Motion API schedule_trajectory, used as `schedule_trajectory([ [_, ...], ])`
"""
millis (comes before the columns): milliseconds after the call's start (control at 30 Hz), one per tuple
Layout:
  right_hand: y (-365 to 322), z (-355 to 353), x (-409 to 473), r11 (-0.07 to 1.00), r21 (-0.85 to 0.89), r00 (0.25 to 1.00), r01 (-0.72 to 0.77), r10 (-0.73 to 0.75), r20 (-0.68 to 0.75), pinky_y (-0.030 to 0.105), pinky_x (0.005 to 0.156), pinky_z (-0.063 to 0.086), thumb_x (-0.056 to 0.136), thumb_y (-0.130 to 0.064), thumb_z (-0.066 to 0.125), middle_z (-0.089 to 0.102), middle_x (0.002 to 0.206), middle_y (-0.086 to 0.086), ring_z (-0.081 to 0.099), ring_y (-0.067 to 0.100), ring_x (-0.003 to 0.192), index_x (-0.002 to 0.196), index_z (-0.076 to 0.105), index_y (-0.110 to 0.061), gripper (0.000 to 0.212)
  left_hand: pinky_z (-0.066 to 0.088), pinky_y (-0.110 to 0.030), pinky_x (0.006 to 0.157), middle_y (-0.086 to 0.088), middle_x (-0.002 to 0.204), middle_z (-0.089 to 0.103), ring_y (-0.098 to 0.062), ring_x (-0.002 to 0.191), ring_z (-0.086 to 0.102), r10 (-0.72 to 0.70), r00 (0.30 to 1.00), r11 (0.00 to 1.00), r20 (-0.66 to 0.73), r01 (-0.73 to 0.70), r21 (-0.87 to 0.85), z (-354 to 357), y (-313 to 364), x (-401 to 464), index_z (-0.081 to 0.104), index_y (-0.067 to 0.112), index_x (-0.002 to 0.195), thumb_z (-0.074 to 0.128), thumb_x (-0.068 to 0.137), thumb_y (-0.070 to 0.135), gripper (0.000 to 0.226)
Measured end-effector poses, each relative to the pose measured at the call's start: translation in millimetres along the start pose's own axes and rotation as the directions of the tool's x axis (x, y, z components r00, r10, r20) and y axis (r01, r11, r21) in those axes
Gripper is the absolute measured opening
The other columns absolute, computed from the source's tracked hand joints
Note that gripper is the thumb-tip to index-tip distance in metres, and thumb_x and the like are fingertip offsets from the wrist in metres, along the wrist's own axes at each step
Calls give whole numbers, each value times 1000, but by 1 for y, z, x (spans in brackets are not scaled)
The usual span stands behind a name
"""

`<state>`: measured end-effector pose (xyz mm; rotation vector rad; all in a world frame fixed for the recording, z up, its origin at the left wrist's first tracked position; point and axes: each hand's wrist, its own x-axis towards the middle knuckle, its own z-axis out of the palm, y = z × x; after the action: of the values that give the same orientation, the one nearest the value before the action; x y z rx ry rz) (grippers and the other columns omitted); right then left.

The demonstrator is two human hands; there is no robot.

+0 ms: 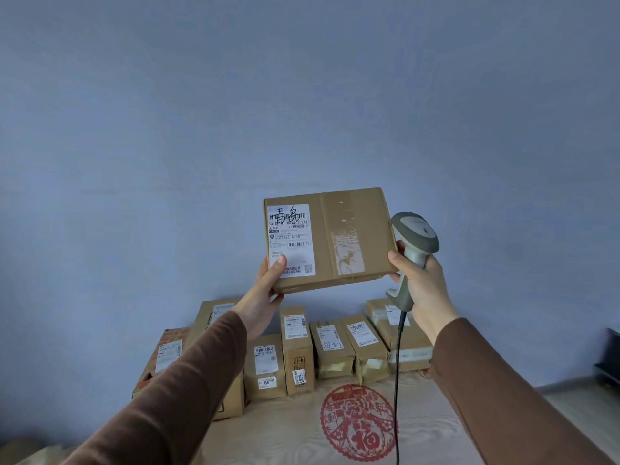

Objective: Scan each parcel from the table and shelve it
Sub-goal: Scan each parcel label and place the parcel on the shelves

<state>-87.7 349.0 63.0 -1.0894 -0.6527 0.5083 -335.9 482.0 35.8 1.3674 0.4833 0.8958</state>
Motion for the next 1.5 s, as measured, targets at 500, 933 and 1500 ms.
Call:
schedule_trajectory([
  [500, -13, 51, -40, 894, -306, 944, 328, -322, 70, 32, 75, 54, 93, -35, 75, 69, 94, -2, 67, 14, 86, 98, 65, -26, 15, 41, -26, 99, 19, 126, 72, 1, 111, 69, 118, 970, 992, -212, -122, -5, 1, -8, 12, 45, 41, 150, 70, 77, 64, 80],
  [933, -19, 106, -85, 926, -298, 948, 231, -146, 282, 32, 56, 56, 93, -56, 66, 63, 62, -13, 60, 7, 50, 107, 66, -20, 39, 33, -23, 107, 20, 145, 59, 1, 134, 53, 171, 963, 985, -210, -167, 36, 24, -11, 15, 29, 66, 141, 78, 58, 84, 98],
  [1500, -19, 111, -88, 906, -342, 948, 251, -158, 277, 15, 44, 44, 92, -59, 64, 60, 52, -17, 56, 1, 43, 110, 67, -21, 42, 37, -15, 94, 22, 139, 62, -2, 133, 56, 163, 959, 987, -234, -161, 26, 21, -13, 18, 35, 73, 131, 76, 56, 88, 87],
])
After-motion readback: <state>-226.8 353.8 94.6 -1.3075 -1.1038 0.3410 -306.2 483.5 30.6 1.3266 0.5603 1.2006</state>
